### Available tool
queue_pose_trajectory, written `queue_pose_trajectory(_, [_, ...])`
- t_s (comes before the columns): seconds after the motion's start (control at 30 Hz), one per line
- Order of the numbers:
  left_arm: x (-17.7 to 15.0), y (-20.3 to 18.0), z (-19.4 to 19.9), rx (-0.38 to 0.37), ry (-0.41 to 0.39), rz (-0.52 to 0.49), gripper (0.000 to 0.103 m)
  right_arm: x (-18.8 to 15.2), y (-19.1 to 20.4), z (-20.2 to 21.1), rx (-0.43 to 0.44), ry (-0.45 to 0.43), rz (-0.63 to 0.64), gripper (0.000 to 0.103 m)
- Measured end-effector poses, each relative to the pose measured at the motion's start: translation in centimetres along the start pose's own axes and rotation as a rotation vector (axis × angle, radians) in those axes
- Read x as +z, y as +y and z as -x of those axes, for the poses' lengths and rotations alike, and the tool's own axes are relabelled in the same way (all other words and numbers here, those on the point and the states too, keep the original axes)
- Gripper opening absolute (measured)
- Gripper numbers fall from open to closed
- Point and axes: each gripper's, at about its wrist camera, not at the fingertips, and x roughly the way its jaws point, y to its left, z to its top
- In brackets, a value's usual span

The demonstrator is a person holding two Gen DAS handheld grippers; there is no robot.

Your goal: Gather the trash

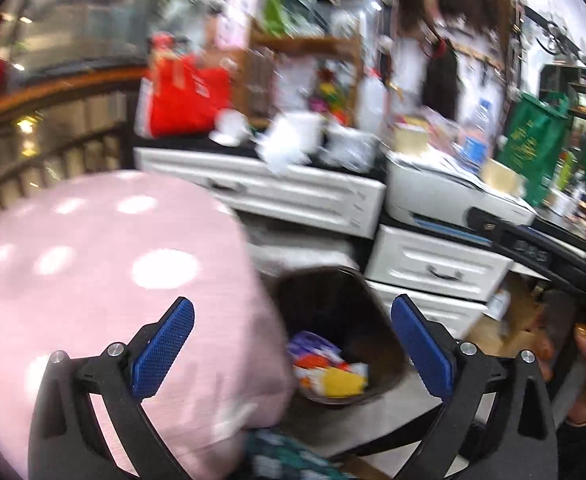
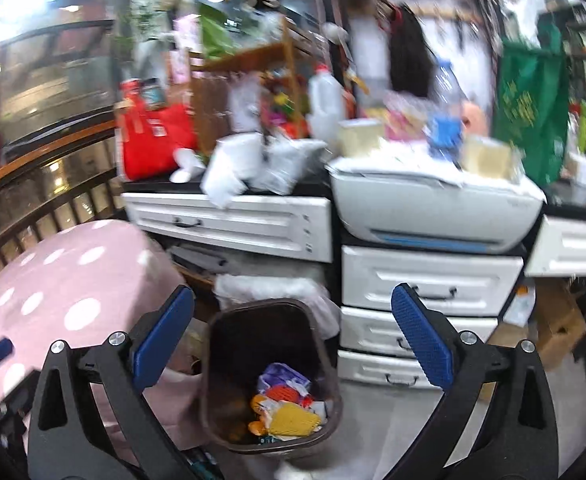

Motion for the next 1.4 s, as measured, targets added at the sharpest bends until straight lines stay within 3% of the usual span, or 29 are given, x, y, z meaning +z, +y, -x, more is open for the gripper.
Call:
queue_pose_trajectory(0.2, [-0.7, 3.0, 5.9, 0.178, -0.11, 0.051, 0.097, -2.3, 4.8, 5.0, 0.072, -0.107, 0.129, 0.097])
queue_pose_trajectory(0.33, [-1.1, 4.3, 8.2, 0.224, -0.123, 0.099, 0.097, -3.3, 6.3, 6.8, 0.157, -0.093, 0.152, 0.097])
queue_pose_trajectory(0.63, [-2.5, 3.8, 12.6, 0.297, -0.232, 0.126, 0.097, -4.9, 6.4, 9.6, 0.159, -0.137, 0.142, 0.097])
queue_pose_trajectory(0.87, [-3.0, 3.1, 14.2, 0.287, -0.29, 0.121, 0.097, -5.8, 6.5, 10.3, 0.178, -0.142, 0.154, 0.097])
queue_pose_trajectory(1.1, [-3.2, 4.3, 14.3, 0.272, -0.278, 0.19, 0.097, -6.2, 6.8, 10.1, 0.195, -0.124, 0.175, 0.097])
queue_pose_trajectory(1.4, [-3.5, 4.3, 14.3, 0.276, -0.281, 0.191, 0.097, -6.4, 6.7, 10.1, 0.207, -0.12, 0.174, 0.097])
